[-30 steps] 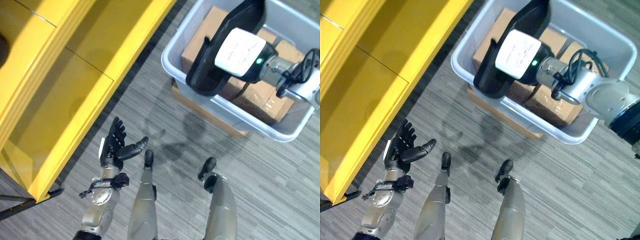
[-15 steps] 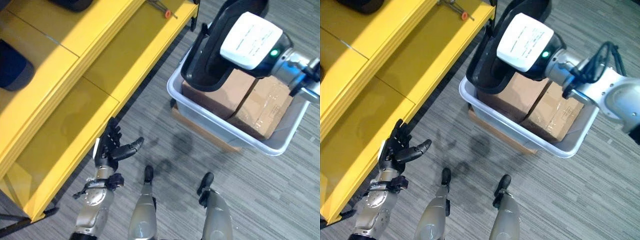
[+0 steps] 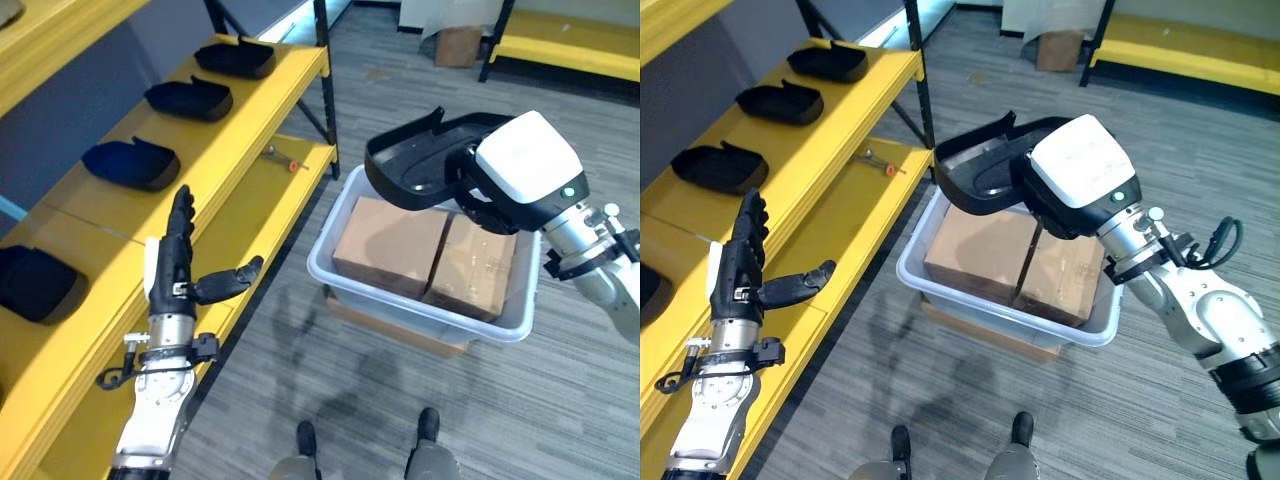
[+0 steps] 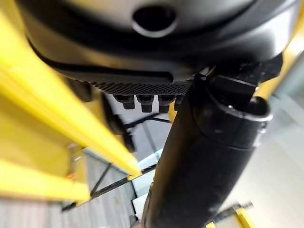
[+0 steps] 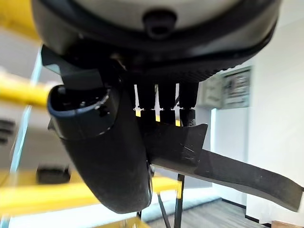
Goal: Move parts from the plastic box to the shelf.
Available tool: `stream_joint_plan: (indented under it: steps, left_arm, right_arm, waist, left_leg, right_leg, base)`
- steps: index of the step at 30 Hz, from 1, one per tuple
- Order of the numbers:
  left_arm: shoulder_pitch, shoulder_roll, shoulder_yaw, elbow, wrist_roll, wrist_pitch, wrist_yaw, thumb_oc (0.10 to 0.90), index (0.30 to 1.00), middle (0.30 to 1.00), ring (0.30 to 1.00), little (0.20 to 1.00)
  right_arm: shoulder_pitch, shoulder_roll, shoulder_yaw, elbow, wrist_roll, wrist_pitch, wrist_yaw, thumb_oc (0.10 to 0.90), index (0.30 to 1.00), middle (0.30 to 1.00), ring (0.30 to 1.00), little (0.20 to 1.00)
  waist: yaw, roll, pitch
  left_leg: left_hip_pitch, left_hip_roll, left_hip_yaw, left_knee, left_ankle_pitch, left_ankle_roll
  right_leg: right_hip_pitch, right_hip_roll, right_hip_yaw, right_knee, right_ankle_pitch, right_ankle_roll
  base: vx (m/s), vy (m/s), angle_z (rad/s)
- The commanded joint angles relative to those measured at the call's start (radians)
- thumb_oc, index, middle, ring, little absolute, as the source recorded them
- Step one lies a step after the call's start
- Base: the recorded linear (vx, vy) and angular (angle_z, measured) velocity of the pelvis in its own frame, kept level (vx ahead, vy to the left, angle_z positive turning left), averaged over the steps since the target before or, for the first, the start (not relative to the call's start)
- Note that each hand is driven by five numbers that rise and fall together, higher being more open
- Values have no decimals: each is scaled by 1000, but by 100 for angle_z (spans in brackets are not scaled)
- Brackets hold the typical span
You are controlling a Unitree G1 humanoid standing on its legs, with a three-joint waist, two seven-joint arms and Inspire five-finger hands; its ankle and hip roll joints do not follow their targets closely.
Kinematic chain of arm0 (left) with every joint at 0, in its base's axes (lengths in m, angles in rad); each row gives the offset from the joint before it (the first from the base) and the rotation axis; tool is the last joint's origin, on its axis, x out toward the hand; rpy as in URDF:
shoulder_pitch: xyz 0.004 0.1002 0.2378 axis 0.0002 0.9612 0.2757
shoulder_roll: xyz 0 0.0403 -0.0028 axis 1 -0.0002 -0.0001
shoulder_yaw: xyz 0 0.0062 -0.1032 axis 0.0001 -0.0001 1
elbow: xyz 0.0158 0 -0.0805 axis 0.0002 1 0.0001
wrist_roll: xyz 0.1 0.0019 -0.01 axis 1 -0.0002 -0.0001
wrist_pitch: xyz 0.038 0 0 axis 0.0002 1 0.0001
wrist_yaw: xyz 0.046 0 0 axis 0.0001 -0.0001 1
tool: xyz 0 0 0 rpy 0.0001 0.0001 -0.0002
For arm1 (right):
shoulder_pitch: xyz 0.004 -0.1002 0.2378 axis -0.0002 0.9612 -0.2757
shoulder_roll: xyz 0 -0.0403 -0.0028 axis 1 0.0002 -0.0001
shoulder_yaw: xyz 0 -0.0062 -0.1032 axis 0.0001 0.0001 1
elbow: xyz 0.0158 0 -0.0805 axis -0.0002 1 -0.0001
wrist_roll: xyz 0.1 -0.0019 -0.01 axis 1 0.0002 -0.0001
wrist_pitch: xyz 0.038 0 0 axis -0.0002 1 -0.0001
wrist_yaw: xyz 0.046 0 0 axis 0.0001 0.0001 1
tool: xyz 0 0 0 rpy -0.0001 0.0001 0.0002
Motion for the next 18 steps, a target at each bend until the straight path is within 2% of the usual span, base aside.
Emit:
stream_joint_plan:
  steps: [1, 4, 7, 10, 18]
  left_arm:
    - [-26, 103, -1, -61, 143, -87, 111, 900, 1000, 1000, 1000, 1000]
    - [-45, 144, -2, -62, 234, -82, 132, 900, 1000, 1000, 1000, 1000]
    - [-72, 209, -20, -60, 384, -75, 180, 900, 1000, 1000, 1000, 1000]
    - [-78, 220, -30, -59, 413, -75, 191, 900, 1000, 1000, 1000, 1000]
    - [-149, 325, -81, -50, 592, -50, 244, 900, 1000, 1000, 1000, 1000]
  right_arm:
    - [-107, 33, -27, -30, 73, 2, -85, 400, 300, 300, 300, 300]
    - [-109, 42, -24, -32, 81, -10, -95, 400, 300, 300, 300, 300]
    - [-106, 64, -10, -33, 96, -26, -107, 400, 300, 300, 300, 300]
    - [-110, 67, -5, -31, 99, -28, -111, 400, 300, 300, 300, 300]
    - [-130, 75, 33, -21, 130, -50, -125, 400, 300, 300, 300, 300]
  waist:
    - [22, -74, -139]
    - [17, -73, -147]
    - [4, -69, -161]
    - [2, -69, -163]
    - [-13, -65, -181]
  left_leg:
    - [24, 64, -30, -10, -63, -30]
    - [34, 67, -21, -10, -66, -31]
    - [51, 70, -13, -10, -72, -31]
    - [55, 70, -12, -10, -73, -32]
    - [74, 79, 0, -10, -76, -36]
  right_leg:
    - [-3, -61, 36, 5, 0, 69]
    - [5, -59, 41, 0, 1, 70]
    - [16, -53, 52, 1, -5, 70]
    - [20, -51, 54, 0, -6, 70]
    - [37, -40, 63, -8, -10, 70]
  base:
    - [28, -4, -10]
    - [17, -7, -9]
    - [22, -14, -8]
    - [6, -3, -1]
    - [0, -1, -1]
